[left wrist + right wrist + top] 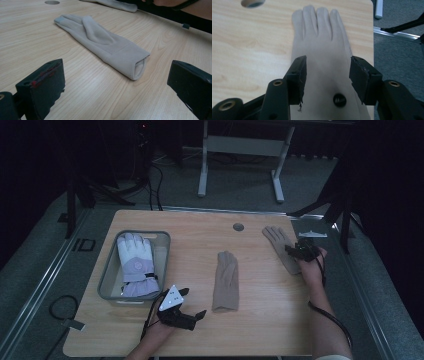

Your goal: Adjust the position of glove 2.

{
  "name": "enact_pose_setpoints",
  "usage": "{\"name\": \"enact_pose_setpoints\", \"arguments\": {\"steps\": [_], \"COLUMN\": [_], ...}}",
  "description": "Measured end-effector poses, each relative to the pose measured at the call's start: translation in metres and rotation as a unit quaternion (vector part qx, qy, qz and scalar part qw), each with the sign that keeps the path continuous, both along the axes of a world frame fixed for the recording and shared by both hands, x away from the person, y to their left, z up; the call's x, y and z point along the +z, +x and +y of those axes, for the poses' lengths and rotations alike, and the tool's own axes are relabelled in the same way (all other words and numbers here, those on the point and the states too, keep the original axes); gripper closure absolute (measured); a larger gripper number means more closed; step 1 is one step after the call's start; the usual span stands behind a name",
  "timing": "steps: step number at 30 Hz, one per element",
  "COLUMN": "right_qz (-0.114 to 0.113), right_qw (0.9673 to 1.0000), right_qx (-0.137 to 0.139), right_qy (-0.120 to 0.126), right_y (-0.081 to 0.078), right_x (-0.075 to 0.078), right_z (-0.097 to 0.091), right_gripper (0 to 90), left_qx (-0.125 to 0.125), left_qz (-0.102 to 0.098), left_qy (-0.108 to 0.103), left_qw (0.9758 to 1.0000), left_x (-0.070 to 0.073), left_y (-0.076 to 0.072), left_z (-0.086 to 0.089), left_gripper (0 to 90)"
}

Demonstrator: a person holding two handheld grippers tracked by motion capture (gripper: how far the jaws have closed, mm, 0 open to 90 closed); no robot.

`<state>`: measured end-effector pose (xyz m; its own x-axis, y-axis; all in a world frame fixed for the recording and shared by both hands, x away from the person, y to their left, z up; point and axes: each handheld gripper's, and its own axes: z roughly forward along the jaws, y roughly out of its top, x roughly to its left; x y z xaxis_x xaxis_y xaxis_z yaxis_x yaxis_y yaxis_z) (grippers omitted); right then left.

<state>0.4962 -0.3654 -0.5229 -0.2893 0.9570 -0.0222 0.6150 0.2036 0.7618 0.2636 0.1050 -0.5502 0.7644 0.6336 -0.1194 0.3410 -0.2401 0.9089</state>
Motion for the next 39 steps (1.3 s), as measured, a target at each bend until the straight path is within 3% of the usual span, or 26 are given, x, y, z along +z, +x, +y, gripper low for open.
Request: {"name": "enact_pose_setpoints", "arguments": {"steps": [3, 9, 10, 11, 13, 16, 17, 19, 26, 28, 32, 38, 39], "right_qz": [-0.006, 0.004, 0.015, 0.024, 0.018, 0.02, 0.024, 0.035, 0.037, 0.036, 0.027, 0.0, 0.0], "right_qw": [1.0, 0.9999, 0.9998, 0.9996, 0.9998, 0.9998, 0.9997, 0.9993, 0.9979, 0.9969, 0.9961, 0.9922, 0.9922], "right_qx": [0.002, -0.001, -0.005, -0.005, -0.003, 0.005, 0.004, -0.012, -0.051, -0.063, -0.072, -0.098, -0.098], "right_qy": [0.005, -0.01, -0.011, -0.01, 0.0, 0.0, 0.0, 0.004, 0.01, 0.03, 0.043, 0.078, 0.078], "right_y": [0.003, 0.01, 0.012, 0.012, 0.011, 0.01, 0.009, 0.009, 0.005, 0.0, -0.009, -0.044, -0.044], "right_x": [0.0, -0.016, -0.022, -0.026, -0.028, -0.027, -0.027, -0.024, -0.02, -0.016, -0.006, 0.021, 0.021], "right_z": [0.001, 0.003, 0.0, -0.001, -0.003, -0.002, -0.002, 0.0, 0.007, 0.007, 0.011, 0.02, 0.02], "right_gripper": [46.3, 49.3, 48.5, 48.4, 50.1, 65.2, 75.6, 80.7, 82.8, 82.9, 83.0, 83.4, 83.4], "left_qx": [0.0, 0.002, 0.001, 0.002, 0.001, 0.001, 0.001, 0.002, 0.004, 0.005, 0.004, 0.009, 0.009], "left_qz": [0.0, 0.003, 0.003, 0.004, 0.005, 0.005, 0.007, 0.007, 0.005, 0.005, 0.0, -0.006, -0.006], "left_qy": [0.001, 0.0, -0.001, 0.0, 0.001, 0.002, 0.002, 0.003, 0.003, 0.004, 0.006, 0.007, 0.007], "left_qw": [1.0, 1.0, 1.0, 1.0, 1.0, 1.0, 1.0, 1.0, 1.0, 1.0, 1.0, 0.9999, 0.9999], "left_x": [0.0, -0.002, -0.002, -0.002, -0.003, -0.003, -0.004, -0.004, -0.002, -0.002, -0.001, 0.001, 0.001], "left_y": [0.0, 0.0, 0.0, 0.0, 0.001, 0.001, 0.001, 0.001, 0.0, 0.0, 0.0, -0.001, -0.001], "left_z": [0.001, 0.002, 0.002, 0.002, 0.002, 0.001, 0.001, 0.001, 0.002, 0.002, 0.001, 0.001, 0.001], "left_gripper": [1.5, 1.5, 1.5, 1.5, 1.5, 1.6, 1.5, 1.5, 1.6, 1.5, 1.6, 1.6, 1.6]}}
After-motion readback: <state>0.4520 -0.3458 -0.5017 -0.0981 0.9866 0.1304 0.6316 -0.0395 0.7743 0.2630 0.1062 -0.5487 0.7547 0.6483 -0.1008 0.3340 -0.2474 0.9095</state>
